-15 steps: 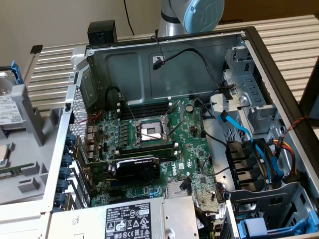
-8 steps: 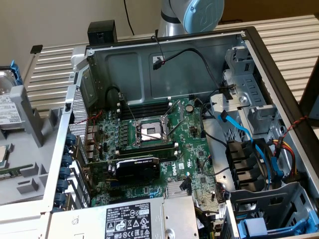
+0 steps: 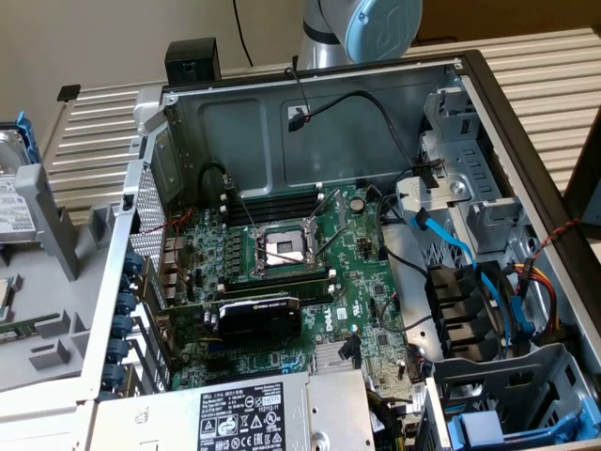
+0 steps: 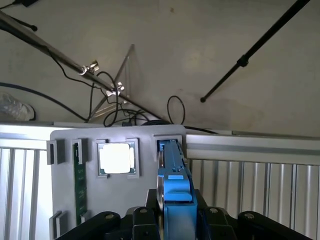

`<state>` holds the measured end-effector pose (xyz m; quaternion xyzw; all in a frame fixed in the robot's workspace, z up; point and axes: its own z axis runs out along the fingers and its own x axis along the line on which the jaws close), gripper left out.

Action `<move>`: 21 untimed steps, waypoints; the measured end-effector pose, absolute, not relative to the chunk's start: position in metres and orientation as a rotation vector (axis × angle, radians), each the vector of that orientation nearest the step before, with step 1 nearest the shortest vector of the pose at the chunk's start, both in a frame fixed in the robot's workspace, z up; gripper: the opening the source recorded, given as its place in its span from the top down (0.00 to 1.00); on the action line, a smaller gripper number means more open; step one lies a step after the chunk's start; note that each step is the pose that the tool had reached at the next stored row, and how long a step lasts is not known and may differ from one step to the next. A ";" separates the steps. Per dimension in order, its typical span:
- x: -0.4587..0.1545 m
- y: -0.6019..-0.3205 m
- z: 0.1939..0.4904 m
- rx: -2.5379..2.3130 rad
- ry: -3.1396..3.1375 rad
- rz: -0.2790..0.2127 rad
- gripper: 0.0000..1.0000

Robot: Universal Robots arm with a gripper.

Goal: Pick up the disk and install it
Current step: 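Pick up the disk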

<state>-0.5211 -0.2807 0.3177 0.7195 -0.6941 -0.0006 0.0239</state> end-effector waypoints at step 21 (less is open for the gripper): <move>-0.526 -0.290 0.330 2.227 -2.154 0.082 0.63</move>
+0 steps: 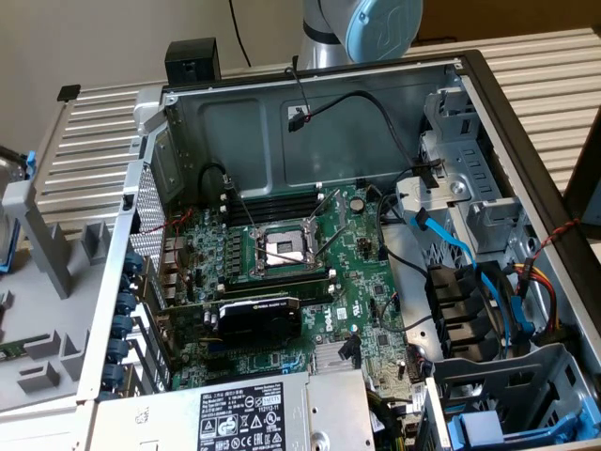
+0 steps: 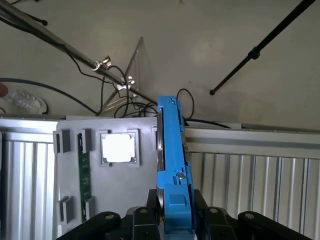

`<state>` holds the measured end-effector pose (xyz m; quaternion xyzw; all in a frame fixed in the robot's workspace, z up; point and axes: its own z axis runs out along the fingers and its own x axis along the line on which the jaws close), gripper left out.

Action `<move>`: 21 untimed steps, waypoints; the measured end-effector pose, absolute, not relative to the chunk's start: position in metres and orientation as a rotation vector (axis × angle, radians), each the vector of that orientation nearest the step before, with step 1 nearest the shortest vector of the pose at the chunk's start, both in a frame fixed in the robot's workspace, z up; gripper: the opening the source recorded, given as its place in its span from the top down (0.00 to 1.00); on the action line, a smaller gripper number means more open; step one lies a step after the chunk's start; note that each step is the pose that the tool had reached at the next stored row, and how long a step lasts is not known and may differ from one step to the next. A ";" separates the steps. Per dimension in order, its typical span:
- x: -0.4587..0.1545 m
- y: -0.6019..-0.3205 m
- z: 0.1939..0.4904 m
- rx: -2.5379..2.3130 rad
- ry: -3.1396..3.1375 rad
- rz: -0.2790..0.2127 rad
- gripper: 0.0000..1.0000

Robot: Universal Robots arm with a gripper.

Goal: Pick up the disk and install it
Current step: 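Pick up the disk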

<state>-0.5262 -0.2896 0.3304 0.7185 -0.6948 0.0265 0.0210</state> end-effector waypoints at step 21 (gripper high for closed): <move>-0.527 -0.289 0.366 2.248 -2.178 0.138 0.63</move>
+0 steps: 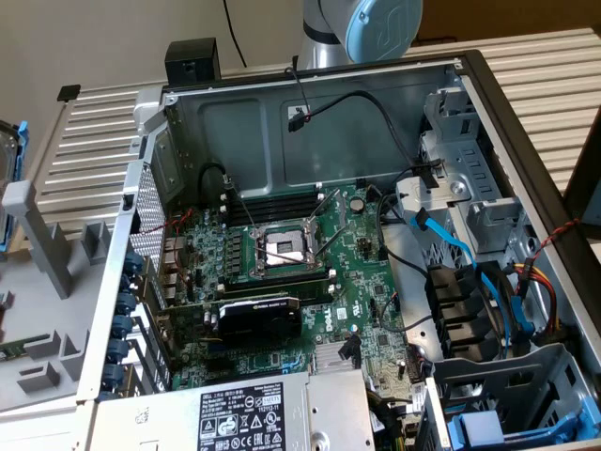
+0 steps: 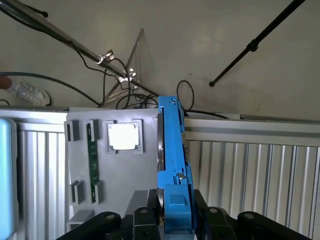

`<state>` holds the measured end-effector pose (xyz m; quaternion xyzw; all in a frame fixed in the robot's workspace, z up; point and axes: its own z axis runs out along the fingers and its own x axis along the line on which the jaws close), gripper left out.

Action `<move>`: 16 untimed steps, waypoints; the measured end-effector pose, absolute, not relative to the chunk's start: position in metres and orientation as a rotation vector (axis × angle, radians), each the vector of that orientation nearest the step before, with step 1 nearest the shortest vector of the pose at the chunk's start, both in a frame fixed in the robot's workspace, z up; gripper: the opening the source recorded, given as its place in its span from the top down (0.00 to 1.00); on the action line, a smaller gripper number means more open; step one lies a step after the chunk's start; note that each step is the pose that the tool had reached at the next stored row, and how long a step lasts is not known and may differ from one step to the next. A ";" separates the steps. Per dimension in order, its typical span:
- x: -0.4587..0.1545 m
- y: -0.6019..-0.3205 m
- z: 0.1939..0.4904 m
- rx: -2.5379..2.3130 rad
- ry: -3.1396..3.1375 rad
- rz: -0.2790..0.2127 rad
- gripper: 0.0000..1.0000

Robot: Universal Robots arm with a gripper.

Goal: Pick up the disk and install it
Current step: 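Pick up the disk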

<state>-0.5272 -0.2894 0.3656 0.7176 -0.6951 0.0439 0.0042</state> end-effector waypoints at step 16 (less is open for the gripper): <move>-0.510 -0.286 0.404 2.256 -2.186 0.158 0.63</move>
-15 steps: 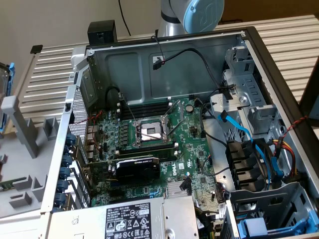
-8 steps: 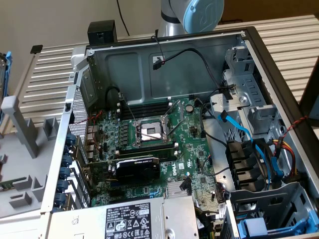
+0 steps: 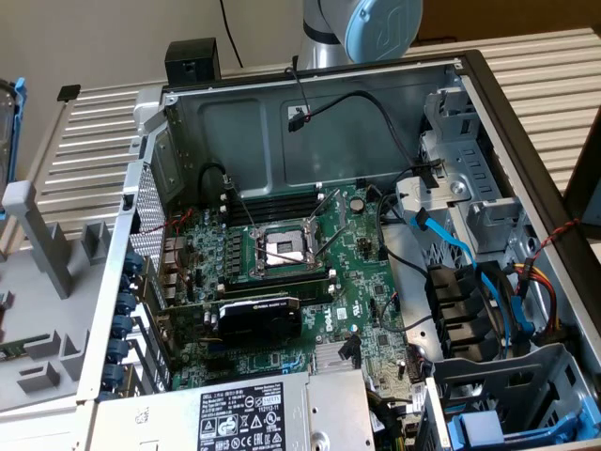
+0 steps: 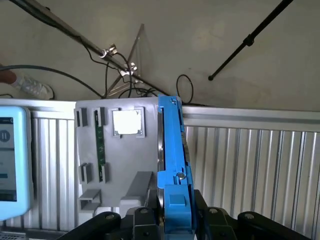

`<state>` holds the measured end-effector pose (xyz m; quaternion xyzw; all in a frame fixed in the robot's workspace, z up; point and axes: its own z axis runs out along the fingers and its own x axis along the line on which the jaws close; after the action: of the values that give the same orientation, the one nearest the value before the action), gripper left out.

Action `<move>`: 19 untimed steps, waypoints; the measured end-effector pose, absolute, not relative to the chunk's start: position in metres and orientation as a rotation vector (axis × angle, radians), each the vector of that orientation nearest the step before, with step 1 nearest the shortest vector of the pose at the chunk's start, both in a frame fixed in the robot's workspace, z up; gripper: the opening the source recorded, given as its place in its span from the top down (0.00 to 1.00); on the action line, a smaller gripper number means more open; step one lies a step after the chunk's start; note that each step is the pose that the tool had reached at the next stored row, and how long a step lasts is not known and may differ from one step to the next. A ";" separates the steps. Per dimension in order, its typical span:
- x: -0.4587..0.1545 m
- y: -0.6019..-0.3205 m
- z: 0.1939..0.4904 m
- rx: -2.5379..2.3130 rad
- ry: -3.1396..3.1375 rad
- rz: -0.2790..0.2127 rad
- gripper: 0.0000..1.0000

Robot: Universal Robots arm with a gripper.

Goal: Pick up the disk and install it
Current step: 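Pick up the disk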

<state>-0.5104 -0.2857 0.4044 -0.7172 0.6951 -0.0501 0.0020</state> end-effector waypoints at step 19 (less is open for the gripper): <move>-0.472 -0.280 0.450 -2.245 2.176 -0.163 0.63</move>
<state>-0.4716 -0.2795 0.4503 -0.7170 0.6951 -0.0522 0.0053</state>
